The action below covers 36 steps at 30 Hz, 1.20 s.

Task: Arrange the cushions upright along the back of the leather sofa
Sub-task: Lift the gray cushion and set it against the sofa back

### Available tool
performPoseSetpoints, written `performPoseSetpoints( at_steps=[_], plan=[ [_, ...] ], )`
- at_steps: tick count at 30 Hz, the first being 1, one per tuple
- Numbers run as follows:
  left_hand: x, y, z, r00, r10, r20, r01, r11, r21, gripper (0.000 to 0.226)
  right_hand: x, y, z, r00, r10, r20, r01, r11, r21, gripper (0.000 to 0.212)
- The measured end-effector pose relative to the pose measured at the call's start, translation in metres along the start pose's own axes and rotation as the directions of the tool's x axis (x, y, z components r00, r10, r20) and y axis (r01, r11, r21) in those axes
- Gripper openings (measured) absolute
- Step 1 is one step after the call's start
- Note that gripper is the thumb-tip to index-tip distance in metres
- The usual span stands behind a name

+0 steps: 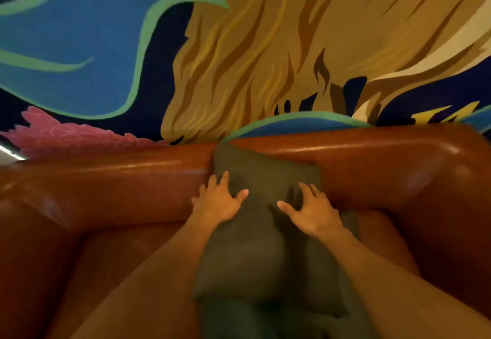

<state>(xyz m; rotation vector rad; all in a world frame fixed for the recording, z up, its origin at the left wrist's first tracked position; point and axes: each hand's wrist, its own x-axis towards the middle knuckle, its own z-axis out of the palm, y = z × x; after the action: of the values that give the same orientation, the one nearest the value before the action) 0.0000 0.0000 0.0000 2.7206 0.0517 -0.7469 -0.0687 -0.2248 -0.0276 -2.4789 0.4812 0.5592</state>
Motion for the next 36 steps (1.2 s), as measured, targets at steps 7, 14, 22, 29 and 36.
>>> performPoseSetpoints(
  at_steps=[7, 14, 22, 29, 36],
  plan=[
    [0.019, 0.003, 0.035, 0.977, -0.136, 0.164, 0.168, 0.966, -0.198, 0.124, 0.032, 0.044, 0.027, 0.976, 0.187, 0.108, -0.214, 0.898, 0.386, 0.122],
    [0.038, -0.015, 0.052, 0.941, -0.288, 0.177, 0.338, 0.778, -0.529, 0.156, 0.055, 0.067, 0.028, 0.921, 0.303, 0.244, -0.389, 0.69, 0.611, 0.134],
    [0.04, -0.024, 0.05, 0.964, -0.235, 0.127, 0.244, 0.581, -0.777, 0.131, 0.062, 0.059, 0.024, 0.91, 0.293, 0.294, -0.412, 0.542, 0.733, 0.122],
    [0.018, -0.037, 0.017, 0.978, -0.207, 0.032, 0.134, 0.505, -0.852, 0.097, 0.044, 0.013, 0.0, 0.964, 0.215, 0.157, -0.259, 0.624, 0.737, 0.107],
    [-0.012, -0.09, -0.035, 0.931, -0.341, -0.132, -0.006, 0.345, -0.939, 0.092, 0.02, -0.076, -0.021, 0.999, 0.044, 0.002, -0.033, 0.722, 0.691, 0.104]
  ],
)
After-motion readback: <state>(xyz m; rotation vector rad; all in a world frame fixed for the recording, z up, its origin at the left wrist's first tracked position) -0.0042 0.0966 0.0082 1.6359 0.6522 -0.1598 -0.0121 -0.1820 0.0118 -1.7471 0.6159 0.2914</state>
